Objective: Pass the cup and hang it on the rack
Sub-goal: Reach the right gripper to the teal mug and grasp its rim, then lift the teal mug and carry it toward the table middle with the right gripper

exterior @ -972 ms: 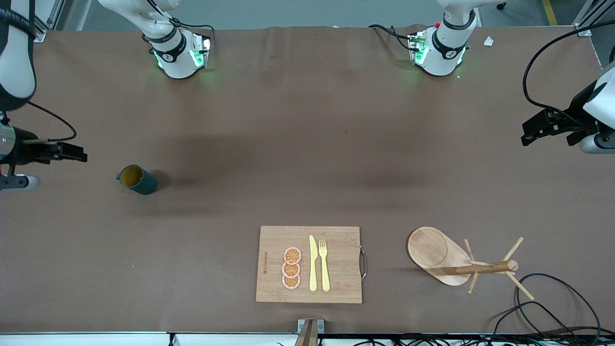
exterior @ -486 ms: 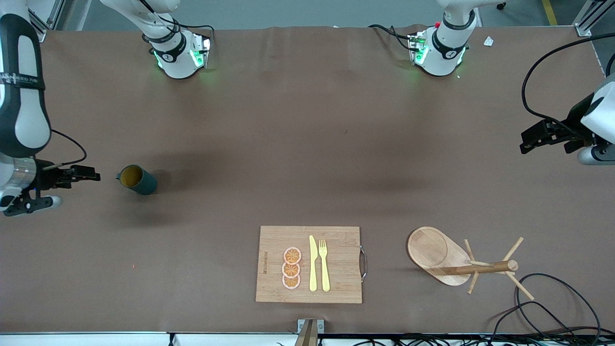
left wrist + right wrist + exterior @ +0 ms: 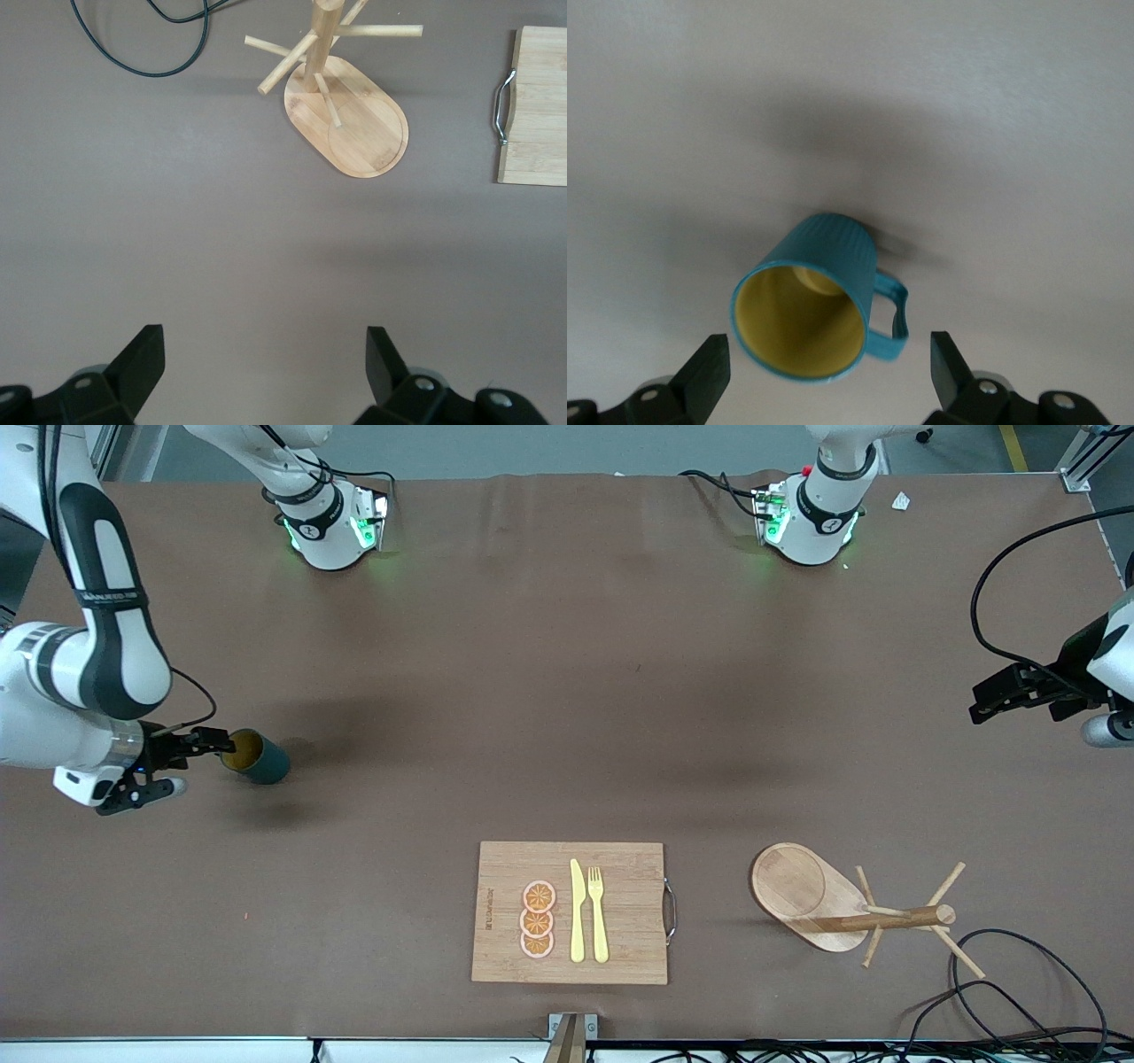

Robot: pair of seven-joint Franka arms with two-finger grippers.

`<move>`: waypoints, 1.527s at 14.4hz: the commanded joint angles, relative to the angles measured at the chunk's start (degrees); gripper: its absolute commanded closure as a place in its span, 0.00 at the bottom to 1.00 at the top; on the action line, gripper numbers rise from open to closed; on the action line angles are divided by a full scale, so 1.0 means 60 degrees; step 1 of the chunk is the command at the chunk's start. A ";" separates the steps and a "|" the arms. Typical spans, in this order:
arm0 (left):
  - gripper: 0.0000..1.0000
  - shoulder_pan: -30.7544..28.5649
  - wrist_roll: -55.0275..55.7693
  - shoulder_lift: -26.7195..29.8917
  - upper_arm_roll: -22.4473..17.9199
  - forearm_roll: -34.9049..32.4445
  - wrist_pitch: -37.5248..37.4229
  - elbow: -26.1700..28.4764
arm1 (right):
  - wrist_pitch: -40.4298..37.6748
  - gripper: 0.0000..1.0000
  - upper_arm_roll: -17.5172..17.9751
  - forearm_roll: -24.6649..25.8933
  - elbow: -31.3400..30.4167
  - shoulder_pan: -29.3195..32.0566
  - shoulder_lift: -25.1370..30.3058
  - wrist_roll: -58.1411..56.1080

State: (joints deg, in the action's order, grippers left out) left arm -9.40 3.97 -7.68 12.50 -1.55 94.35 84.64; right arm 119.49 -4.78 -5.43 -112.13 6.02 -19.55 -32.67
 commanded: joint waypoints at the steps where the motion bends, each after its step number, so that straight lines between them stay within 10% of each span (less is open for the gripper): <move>1: 0.00 -0.0030 0.0012 0.0020 0.0056 -0.0182 0.0066 -0.0030 | 0.1072 0.00 -0.0009 -0.0077 -0.1071 -0.0007 0.0490 -0.0998; 6: 0.00 -0.0030 -0.0032 0.0006 0.0056 -0.0182 0.0153 -0.0044 | 0.2233 0.05 -0.0009 -0.0048 -0.2025 -0.0080 0.0460 -0.1365; 11: 0.00 -0.0074 -0.0076 -0.0009 0.0056 -0.0182 0.0183 -0.0030 | 0.2233 0.96 -0.0009 -0.0048 -0.2011 -0.0109 0.0431 -0.1982; 22: 0.00 -0.0104 -0.0135 -0.0068 0.0056 -0.0182 0.0241 -0.0015 | 0.0785 1.00 -0.0009 -0.0062 -0.1630 -0.1263 0.1308 0.0926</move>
State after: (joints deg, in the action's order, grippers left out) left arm -9.59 3.92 -8.07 12.49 -1.55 95.32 84.64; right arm 126.92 -4.69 -5.50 -120.63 1.97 -16.13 -34.40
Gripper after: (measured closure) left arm 0.000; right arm 0.952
